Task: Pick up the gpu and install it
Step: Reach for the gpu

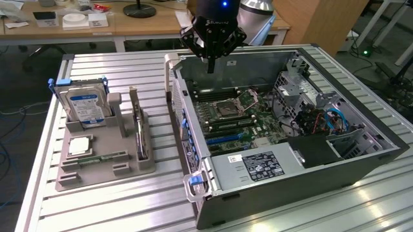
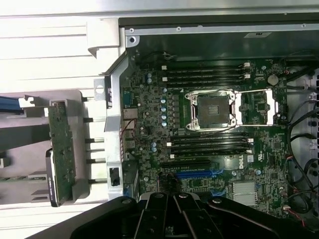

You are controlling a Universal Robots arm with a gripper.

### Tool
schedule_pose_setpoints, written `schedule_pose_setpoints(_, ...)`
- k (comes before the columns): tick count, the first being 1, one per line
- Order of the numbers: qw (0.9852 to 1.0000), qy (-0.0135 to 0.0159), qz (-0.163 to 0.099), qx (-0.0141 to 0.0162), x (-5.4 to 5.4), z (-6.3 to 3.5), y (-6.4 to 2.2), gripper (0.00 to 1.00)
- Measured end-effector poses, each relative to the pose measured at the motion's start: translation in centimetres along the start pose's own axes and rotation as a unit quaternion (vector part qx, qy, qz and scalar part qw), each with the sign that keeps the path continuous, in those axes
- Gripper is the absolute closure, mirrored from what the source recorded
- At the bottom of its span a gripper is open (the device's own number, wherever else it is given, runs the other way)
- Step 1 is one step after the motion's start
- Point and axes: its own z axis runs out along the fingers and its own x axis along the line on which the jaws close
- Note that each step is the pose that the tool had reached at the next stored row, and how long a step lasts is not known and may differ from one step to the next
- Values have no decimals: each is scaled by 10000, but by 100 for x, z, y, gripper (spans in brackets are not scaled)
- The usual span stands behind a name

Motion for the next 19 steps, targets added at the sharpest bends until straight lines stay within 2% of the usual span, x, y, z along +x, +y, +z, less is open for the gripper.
schedule_pose_setpoints(19,10000,0,0,0,97,-2,-25,90)
